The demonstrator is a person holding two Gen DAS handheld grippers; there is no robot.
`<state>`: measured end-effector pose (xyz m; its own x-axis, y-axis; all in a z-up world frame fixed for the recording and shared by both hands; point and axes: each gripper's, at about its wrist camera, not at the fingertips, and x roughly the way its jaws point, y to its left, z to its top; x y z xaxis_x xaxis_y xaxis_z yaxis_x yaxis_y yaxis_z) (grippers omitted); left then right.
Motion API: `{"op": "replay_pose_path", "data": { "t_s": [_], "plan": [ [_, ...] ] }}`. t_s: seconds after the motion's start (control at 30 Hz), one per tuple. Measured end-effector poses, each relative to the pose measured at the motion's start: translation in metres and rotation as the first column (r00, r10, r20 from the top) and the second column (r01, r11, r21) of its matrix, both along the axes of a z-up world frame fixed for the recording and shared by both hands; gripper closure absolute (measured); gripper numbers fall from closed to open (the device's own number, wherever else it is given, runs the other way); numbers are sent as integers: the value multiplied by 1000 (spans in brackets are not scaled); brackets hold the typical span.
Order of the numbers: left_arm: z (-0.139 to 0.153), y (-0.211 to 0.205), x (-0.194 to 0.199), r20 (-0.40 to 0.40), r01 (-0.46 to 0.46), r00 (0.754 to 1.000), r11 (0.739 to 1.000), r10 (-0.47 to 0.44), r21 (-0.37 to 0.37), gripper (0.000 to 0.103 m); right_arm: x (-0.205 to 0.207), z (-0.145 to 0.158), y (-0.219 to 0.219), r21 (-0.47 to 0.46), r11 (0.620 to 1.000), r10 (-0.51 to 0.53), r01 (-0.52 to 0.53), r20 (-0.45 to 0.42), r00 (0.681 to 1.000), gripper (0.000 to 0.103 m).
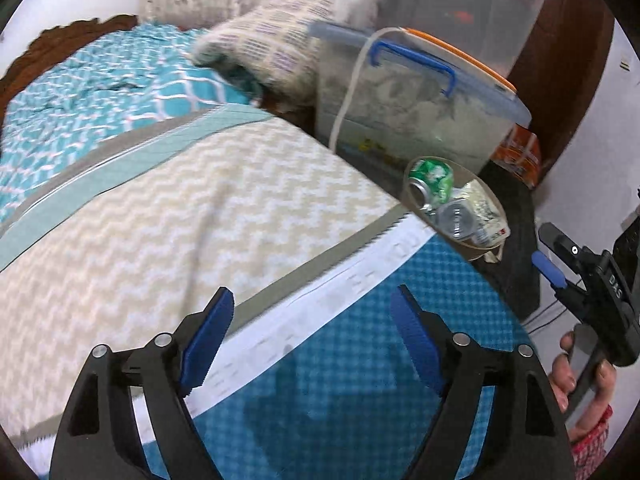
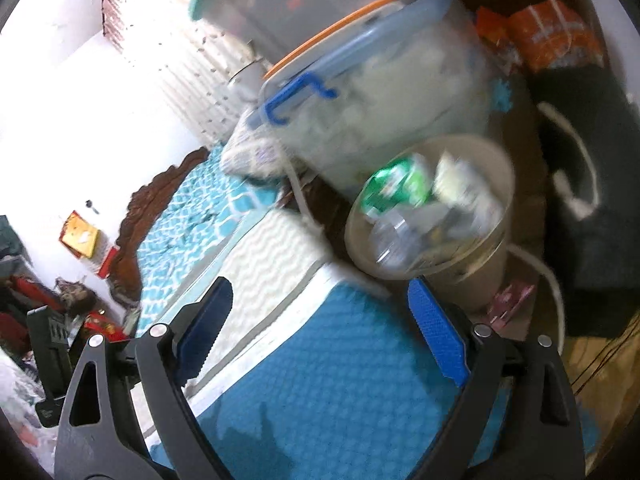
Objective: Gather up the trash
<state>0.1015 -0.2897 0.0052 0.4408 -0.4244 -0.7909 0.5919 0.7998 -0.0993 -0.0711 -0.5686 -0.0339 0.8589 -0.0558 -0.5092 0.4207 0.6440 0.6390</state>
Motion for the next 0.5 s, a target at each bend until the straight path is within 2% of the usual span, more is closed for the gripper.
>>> {"op": "replay_pose_path", "data": {
  "t_s": [0.13,0.27,0.4,0.5],
  "plan": [
    [5,42,-14,43,-67,997,998,66,9,19,6,7,43,7,998,62,-62,-5,998,14],
    [15,76,-27,80,-122,989,993,122,-5,9,10,18,73,-20,995,97,-98,-16,995,10],
    [26,102,-41,133,-159,978,987,159,-9,9,10,27,94,-24,993,114,-114,-23,993,7],
    [29,116,-48,140,-172,975,985,173,-20,9,10,33,110,-37,993,112,-113,-36,993,4]
  ]
}}
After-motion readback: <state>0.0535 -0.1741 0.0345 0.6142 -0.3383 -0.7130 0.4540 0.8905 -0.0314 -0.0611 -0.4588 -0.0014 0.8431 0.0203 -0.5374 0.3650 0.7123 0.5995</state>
